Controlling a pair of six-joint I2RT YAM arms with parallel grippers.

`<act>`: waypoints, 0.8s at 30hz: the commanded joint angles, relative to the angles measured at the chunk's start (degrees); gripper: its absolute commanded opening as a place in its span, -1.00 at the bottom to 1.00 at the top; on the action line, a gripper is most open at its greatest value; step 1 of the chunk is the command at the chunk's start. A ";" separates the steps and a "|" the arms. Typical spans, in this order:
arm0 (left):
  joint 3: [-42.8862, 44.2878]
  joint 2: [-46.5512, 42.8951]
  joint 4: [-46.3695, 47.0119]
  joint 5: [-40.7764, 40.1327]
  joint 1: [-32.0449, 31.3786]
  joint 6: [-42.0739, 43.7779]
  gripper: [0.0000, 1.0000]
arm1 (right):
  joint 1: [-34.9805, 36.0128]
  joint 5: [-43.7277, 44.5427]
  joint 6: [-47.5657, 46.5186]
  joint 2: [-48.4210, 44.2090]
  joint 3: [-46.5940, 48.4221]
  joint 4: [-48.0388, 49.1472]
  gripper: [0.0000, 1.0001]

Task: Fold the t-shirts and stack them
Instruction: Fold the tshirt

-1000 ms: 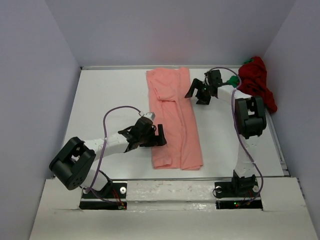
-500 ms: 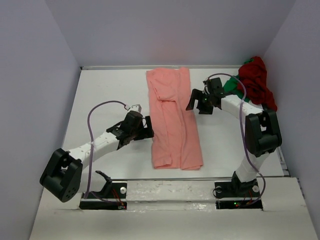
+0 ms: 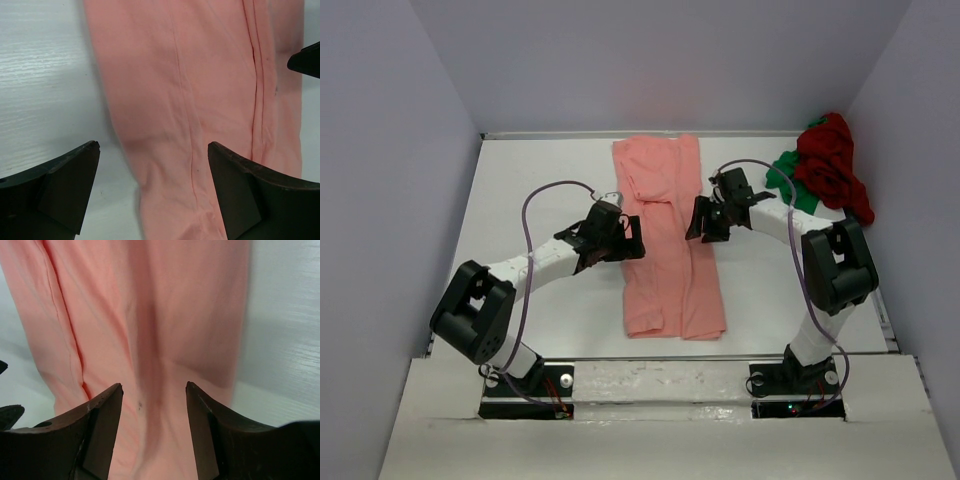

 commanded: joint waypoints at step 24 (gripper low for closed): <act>4.35 7.18 3.56 3.64 0.00 2.86 0.98 | 3.59 -5.18 2.19 5.25 1.36 5.34 -0.10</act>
